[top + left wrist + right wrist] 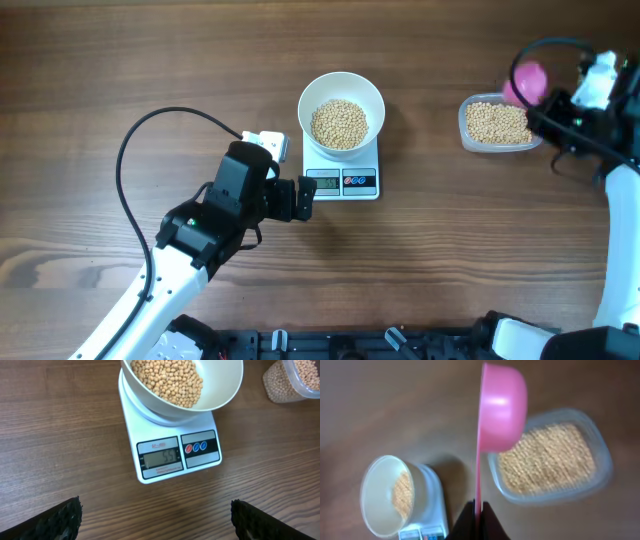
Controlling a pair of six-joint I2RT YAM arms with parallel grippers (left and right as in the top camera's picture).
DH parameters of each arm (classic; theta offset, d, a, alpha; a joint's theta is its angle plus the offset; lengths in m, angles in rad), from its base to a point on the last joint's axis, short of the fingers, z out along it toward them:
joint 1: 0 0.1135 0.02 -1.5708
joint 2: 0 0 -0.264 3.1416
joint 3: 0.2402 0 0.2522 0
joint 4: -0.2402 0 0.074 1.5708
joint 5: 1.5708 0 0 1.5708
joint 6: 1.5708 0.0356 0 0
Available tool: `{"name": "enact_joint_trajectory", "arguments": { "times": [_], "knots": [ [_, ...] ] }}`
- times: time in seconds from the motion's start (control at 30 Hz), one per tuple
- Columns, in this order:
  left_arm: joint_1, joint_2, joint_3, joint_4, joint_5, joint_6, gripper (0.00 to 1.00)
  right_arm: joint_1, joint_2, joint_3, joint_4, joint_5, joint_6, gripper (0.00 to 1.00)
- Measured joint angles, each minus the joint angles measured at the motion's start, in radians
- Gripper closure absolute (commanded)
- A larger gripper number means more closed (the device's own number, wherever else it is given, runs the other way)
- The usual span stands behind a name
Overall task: Scoop item into bowl and weigh 150g on scale
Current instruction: 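Carry the empty scoop back right to the soybean tub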
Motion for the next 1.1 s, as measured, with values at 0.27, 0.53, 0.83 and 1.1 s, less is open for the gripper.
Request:
{"name": "enact_joint_trajectory", "arguments": {
  "times": [0.27, 0.53, 0.83, 1.1],
  "knots": [
    [0.0, 0.0, 0.0, 0.0, 0.0, 0.003, 0.0, -0.011, 0.002, -0.037, -0.104, 0.156, 0.003, 0.96],
    [0.0, 0.0, 0.0, -0.001, 0.0, 0.003, 0.0, 0.008, 0.006, -0.063, -0.019, 0.167, -0.219, 0.96],
    [0.0, 0.0, 0.0, 0.0, 0.0, 0.003, 0.0, 0.023, 0.159, -0.063, -0.039, 0.206, -0.33, 0.96],
    [0.0, 0.0, 0.0, -0.001, 0.0, 0.003, 0.0, 0.038, 0.185, -0.063, 0.014, 0.351, -0.314, 0.96]
  ]
}}
